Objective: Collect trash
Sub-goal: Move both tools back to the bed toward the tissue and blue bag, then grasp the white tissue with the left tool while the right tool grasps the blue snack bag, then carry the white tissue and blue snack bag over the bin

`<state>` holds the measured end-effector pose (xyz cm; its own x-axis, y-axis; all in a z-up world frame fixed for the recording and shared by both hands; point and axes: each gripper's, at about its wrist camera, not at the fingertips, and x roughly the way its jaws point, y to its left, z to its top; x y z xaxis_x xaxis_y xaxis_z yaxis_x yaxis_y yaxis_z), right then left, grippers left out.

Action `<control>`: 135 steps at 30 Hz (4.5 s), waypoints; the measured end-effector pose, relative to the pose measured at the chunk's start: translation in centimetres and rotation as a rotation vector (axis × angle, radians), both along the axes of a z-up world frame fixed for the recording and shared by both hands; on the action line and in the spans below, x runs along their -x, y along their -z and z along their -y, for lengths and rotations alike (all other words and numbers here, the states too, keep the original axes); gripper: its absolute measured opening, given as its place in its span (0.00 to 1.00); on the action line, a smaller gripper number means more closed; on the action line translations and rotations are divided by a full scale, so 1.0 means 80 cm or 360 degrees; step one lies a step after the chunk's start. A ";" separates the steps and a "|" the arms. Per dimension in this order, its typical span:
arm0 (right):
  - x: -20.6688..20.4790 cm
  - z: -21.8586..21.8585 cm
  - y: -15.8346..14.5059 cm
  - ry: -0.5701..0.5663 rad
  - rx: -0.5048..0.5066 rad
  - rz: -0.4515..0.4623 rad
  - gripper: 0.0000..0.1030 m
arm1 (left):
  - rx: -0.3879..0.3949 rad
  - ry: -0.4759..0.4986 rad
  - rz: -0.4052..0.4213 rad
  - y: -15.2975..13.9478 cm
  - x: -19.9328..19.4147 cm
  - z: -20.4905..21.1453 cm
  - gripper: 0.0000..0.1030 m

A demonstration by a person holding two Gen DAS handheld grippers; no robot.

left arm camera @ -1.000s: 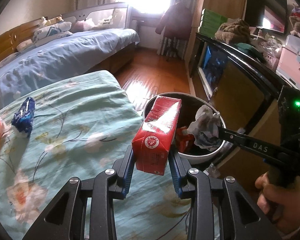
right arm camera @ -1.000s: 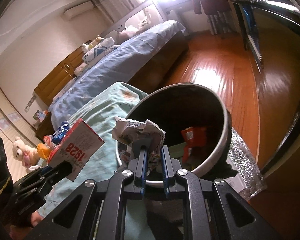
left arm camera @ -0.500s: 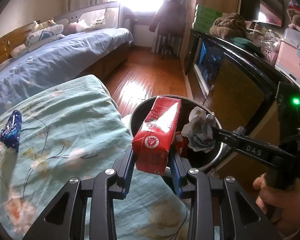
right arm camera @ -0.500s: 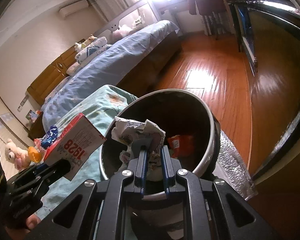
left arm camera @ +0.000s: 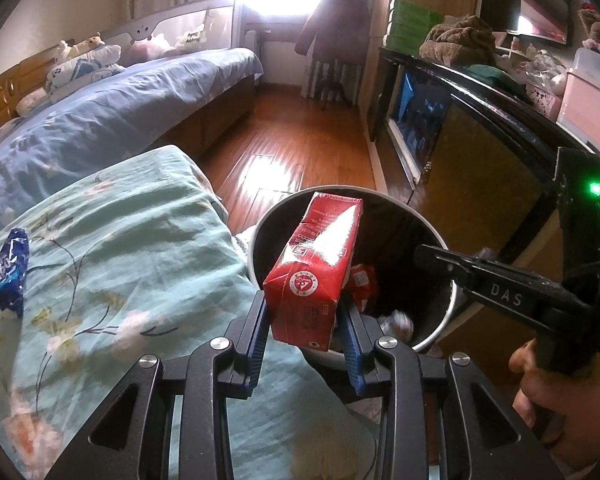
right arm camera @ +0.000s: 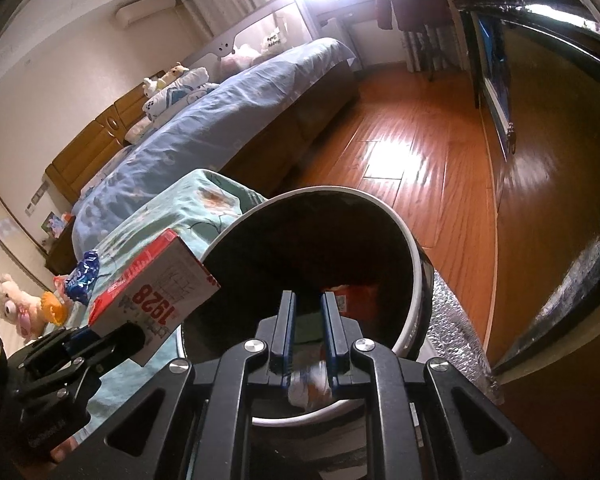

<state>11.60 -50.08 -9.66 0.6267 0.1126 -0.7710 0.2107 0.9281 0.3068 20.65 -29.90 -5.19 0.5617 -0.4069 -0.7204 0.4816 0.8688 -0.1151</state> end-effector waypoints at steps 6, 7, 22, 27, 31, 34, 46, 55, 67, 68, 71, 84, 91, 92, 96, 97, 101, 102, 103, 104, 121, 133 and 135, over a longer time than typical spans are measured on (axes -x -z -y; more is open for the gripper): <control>0.003 0.000 -0.005 0.0016 -0.0025 0.0022 0.15 | 0.0021 0.0003 -0.0026 0.000 -0.006 0.004 0.33; 0.004 -0.001 -0.006 0.0015 -0.0029 0.0026 0.16 | 0.0029 0.0005 -0.0026 0.000 -0.005 0.003 0.33; 0.013 -0.061 -0.032 -0.0121 -0.0090 0.0092 0.48 | 0.0138 -0.0176 -0.0016 -0.004 0.037 -0.082 0.48; 0.008 -0.093 -0.030 -0.0178 -0.0131 0.0077 0.70 | 0.0158 -0.0301 -0.0033 -0.003 0.052 -0.130 0.51; 0.005 -0.118 -0.029 -0.0230 -0.0160 0.0064 0.76 | 0.0179 -0.0393 -0.0049 -0.005 0.066 -0.167 0.54; 0.002 -0.141 -0.028 -0.0287 -0.0171 0.0054 0.81 | 0.0174 -0.0477 -0.0042 -0.008 0.080 -0.197 0.58; -0.017 -0.239 -0.015 -0.0525 -0.0209 -0.0024 0.91 | 0.0170 -0.0762 -0.0014 -0.016 0.125 -0.291 0.68; -0.030 -0.301 -0.008 -0.0683 -0.0191 -0.0048 0.91 | 0.0189 -0.0926 -0.0033 -0.013 0.144 -0.346 0.69; -0.057 -0.352 0.003 -0.0787 -0.0173 -0.0060 0.91 | 0.0183 -0.1084 -0.0046 -0.008 0.137 -0.392 0.70; -0.059 -0.353 0.003 -0.0791 -0.0172 -0.0060 0.91 | 0.0181 -0.1092 -0.0046 -0.007 0.135 -0.394 0.70; -0.066 -0.362 0.006 -0.0812 -0.0167 -0.0061 0.91 | 0.0178 -0.1126 -0.0050 -0.005 0.128 -0.403 0.72; -0.113 -0.394 0.019 -0.0847 -0.0147 -0.0053 0.91 | 0.0172 -0.1190 -0.0041 0.000 0.090 -0.436 0.75; -0.156 -0.414 0.031 -0.0838 -0.0135 -0.0064 0.91 | 0.0163 -0.1194 -0.0065 0.011 0.061 -0.445 0.75; -0.160 -0.415 0.033 -0.0832 -0.0139 -0.0067 0.91 | 0.0152 -0.1197 -0.0071 0.013 0.057 -0.445 0.75; -0.179 -0.423 0.040 -0.0829 -0.0122 -0.0067 0.91 | 0.0163 -0.1194 -0.0097 0.021 0.042 -0.445 0.74; -0.181 -0.426 0.041 -0.0828 -0.0100 -0.0059 0.88 | 0.0161 -0.1189 -0.0104 0.023 0.040 -0.444 0.74; -0.184 -0.427 0.048 -0.0830 -0.0041 -0.0066 0.49 | 0.0170 -0.1147 -0.0133 0.032 0.031 -0.443 0.57; -0.183 -0.425 0.048 -0.0825 -0.0040 -0.0061 0.49 | 0.0179 -0.1149 -0.0136 0.033 0.029 -0.444 0.50; -0.182 -0.422 0.047 -0.0828 -0.0053 -0.0056 0.48 | 0.0200 -0.1143 -0.0131 0.033 0.029 -0.446 0.48; -0.179 -0.419 0.046 -0.0830 -0.0056 -0.0054 0.47 | 0.0210 -0.1138 -0.0126 0.032 0.030 -0.446 0.45; -0.085 -0.320 0.012 -0.0699 -0.0140 0.0027 0.45 | 0.0222 -0.0869 -0.0060 0.012 0.051 -0.365 0.40; -0.038 -0.265 -0.007 -0.0605 -0.0156 0.0079 0.45 | 0.0236 -0.0667 -0.0059 0.002 0.061 -0.287 0.40; -0.032 -0.256 -0.009 -0.0589 -0.0155 0.0084 0.45 | 0.0233 -0.0636 -0.0060 0.001 0.061 -0.276 0.40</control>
<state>14.13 -29.58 -8.93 0.5687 0.4097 -0.7132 -0.1515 0.9045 0.3987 15.77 -7.82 -5.29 0.6702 -0.2619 -0.6944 0.1034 0.9595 -0.2621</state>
